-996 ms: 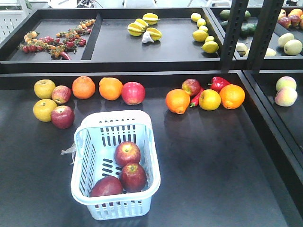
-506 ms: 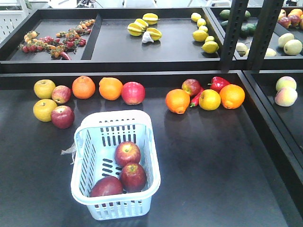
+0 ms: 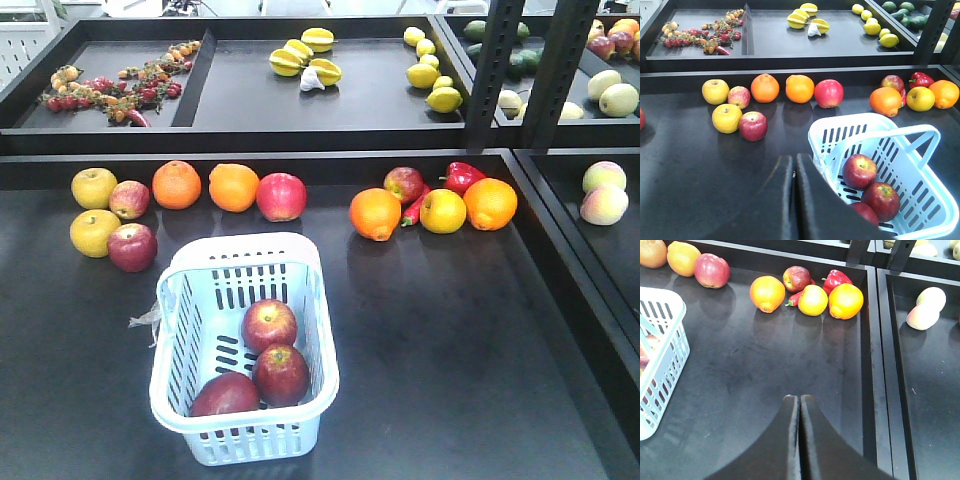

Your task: Pick three apples into basket with both arms

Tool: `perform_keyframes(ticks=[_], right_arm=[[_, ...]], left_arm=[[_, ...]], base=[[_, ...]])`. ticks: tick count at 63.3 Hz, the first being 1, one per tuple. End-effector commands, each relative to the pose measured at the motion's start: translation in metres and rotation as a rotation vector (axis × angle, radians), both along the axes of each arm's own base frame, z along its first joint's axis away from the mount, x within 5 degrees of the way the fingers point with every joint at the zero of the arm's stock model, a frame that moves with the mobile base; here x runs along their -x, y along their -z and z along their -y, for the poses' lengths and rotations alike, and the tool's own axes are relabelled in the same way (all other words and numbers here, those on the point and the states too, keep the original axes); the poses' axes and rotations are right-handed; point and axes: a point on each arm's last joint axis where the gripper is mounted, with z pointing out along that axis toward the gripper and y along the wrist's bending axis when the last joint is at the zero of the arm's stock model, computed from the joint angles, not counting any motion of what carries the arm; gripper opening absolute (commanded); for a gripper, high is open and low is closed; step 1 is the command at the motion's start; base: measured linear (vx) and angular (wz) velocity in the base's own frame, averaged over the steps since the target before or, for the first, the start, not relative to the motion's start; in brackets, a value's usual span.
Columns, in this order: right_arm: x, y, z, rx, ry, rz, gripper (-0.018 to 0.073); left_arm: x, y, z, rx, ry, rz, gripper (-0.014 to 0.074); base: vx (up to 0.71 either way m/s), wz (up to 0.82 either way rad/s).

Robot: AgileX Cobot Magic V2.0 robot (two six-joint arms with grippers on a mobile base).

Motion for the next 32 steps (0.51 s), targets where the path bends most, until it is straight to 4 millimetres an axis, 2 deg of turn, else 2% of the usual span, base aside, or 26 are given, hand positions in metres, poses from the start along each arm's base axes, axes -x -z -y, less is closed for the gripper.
perform_keyframes(ticks=[1, 19, 28, 32], right_arm=[[-0.002, -0.013, 0.001, 0.003, -0.002, 0.094, -0.0009], [-0.002, -0.013, 0.001, 0.003, -0.002, 0.094, -0.0009], [-0.002, -0.013, 0.001, 0.003, -0.002, 0.094, -0.0009], [-0.002, -0.013, 0.001, 0.003, -0.002, 0.094, -0.0009]], left_arm=[[-0.001, -0.014, 0.001, 0.016, 0.011, 0.083, -0.0008], [-0.002, -0.012, 0.002, 0.017, 0.013, 0.091, -0.0008], [-0.008, 0.006, 0.005, 0.024, 0.034, 0.113, -0.0008], [-0.005, 0.015, 0.006, 0.036, 0.048, 0.169, -0.0008]], base=[[0.0, 0.0], [0.0, 0.0], [0.0, 0.0], [0.0, 0.0]])
